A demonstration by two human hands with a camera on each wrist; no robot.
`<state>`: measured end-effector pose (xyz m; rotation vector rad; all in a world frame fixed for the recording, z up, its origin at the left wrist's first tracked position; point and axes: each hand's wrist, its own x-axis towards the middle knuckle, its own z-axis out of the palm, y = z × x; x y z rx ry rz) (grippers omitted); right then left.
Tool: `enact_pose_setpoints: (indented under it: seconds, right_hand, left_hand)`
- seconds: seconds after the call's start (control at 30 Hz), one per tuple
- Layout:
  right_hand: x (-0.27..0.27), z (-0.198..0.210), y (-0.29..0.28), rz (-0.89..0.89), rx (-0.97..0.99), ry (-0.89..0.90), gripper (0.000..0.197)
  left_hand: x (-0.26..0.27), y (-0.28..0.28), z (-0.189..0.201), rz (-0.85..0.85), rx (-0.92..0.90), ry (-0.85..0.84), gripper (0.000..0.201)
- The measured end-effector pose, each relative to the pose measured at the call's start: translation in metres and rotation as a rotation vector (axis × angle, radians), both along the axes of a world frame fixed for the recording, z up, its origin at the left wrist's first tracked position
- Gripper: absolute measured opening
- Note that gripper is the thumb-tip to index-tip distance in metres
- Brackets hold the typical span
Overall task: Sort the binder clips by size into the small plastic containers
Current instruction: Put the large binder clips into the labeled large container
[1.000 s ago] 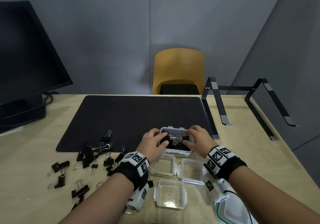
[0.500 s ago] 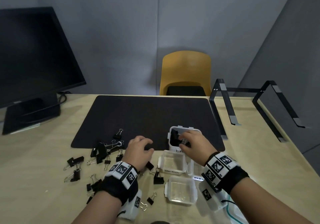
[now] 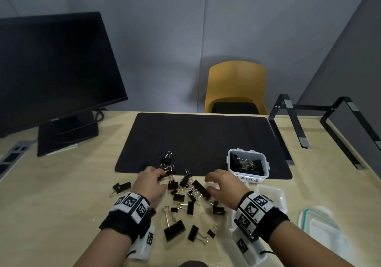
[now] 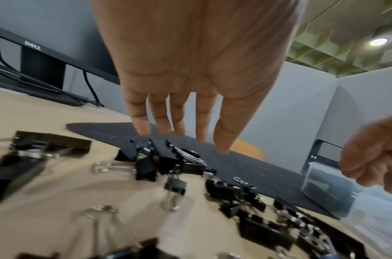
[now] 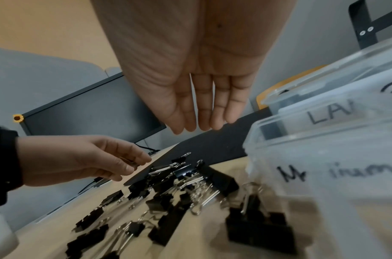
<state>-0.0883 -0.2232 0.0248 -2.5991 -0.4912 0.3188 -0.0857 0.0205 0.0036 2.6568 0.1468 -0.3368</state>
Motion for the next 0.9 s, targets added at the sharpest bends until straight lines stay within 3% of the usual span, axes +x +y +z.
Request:
enact_pose_setpoints:
  seconds: [0.23,0.53,0.6,0.67,0.9]
  right_hand:
    - [-0.004,-0.019,0.037,-0.052,-0.039,0.034,0.028]
    - [-0.005,-0.029,0.059,-0.070,-0.077,0.084,0.032]
    - [-0.007,-0.025,0.065,-0.039,-0.068,0.139,0.026]
    - [-0.010,-0.021,0.071,0.026,-0.102,0.181,0.007]
    - [-0.030,-0.023,0.084,0.186,-0.283,0.323,0.050]
  left_hand:
    - [0.010,0.038,-0.006,0.026,0.048,0.027,0.067]
    - [0.019,0.042,-0.019,-0.045,0.101,0.064,0.070]
    - [0.020,0.042,-0.021,-0.056,0.135,0.058,0.072]
    - [0.022,0.043,-0.022,-0.075,0.163,0.046,0.066]
    - [0.021,0.046,-0.024,-0.075,0.109,-0.051,0.051]
